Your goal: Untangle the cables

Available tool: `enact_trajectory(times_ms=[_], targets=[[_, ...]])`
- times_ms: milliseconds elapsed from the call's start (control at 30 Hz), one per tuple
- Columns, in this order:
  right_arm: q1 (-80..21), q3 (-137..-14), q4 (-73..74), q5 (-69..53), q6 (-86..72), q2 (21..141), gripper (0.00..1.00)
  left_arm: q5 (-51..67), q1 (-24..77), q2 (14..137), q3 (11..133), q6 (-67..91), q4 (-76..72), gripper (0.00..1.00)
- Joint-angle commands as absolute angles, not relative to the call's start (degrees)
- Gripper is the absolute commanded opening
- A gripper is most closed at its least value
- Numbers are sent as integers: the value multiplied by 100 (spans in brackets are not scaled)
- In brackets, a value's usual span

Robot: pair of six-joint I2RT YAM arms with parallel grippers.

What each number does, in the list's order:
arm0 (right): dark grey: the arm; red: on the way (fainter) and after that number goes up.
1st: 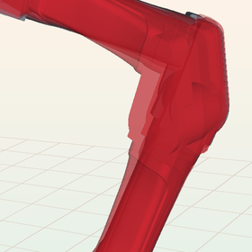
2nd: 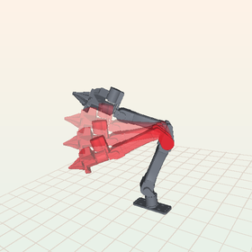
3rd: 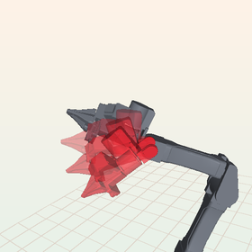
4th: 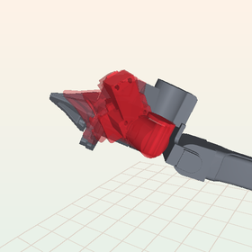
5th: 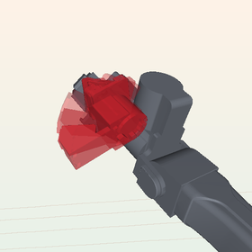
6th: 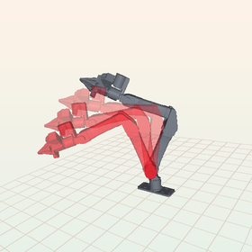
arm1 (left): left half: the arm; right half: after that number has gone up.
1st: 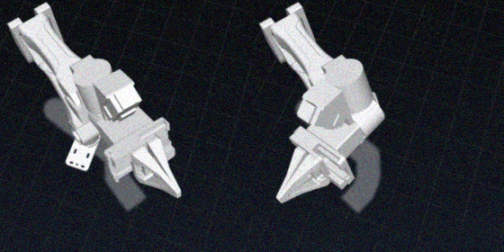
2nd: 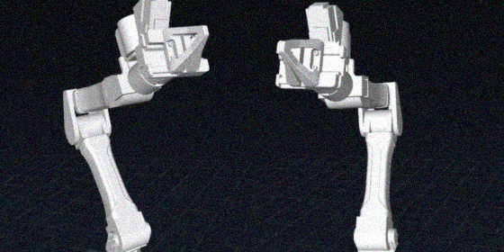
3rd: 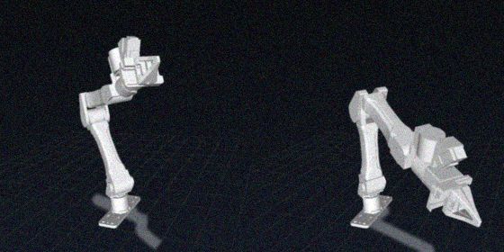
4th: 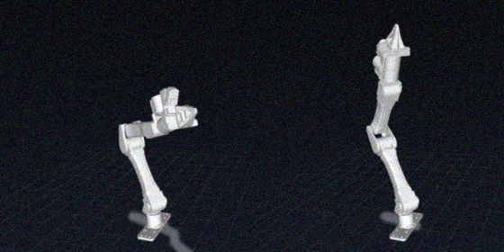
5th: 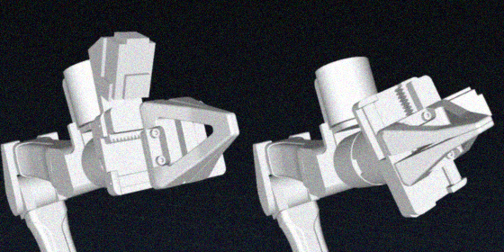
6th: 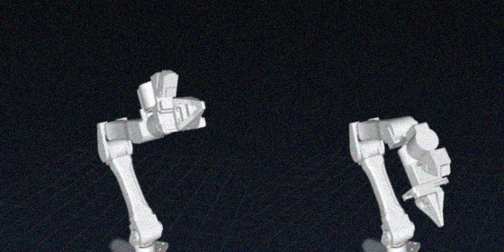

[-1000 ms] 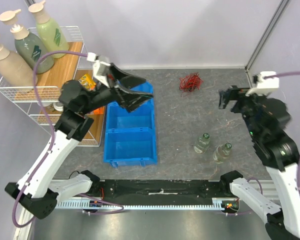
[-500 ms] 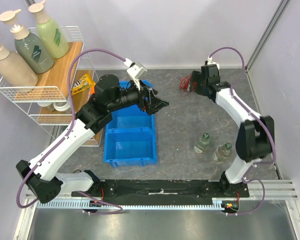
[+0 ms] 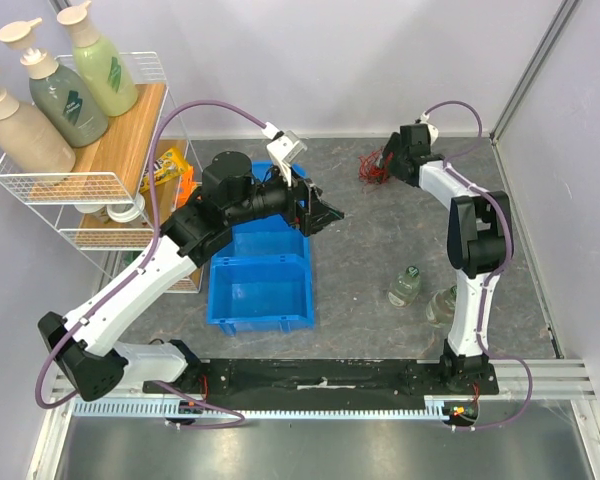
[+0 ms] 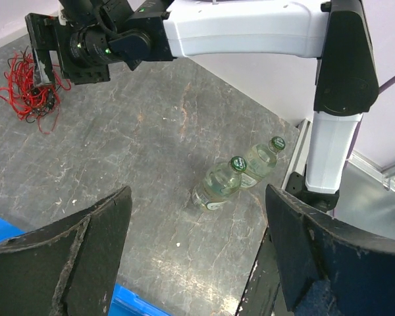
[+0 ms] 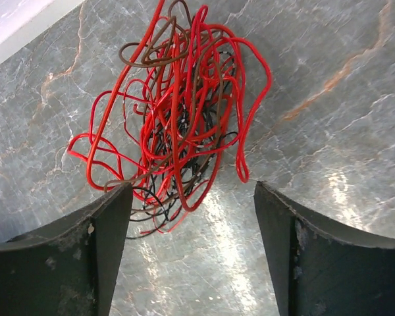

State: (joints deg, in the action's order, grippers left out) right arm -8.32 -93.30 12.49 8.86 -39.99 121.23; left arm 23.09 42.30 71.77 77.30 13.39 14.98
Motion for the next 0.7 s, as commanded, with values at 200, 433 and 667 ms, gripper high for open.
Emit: enact_trajectory(times_ms=[200,433,667], targets=[[-932,-9536,765,326,-4096,12410,50,2566,4271,7303,7998,1327,1477,88],[-1151,-8756,765,106,-3306,11261,0,2584,4272,7698,8068,1353,1617,88],[-1204,-6692,598,-834,-2971,9301,0,2611,4333,8252,8025,1441,1635,85]])
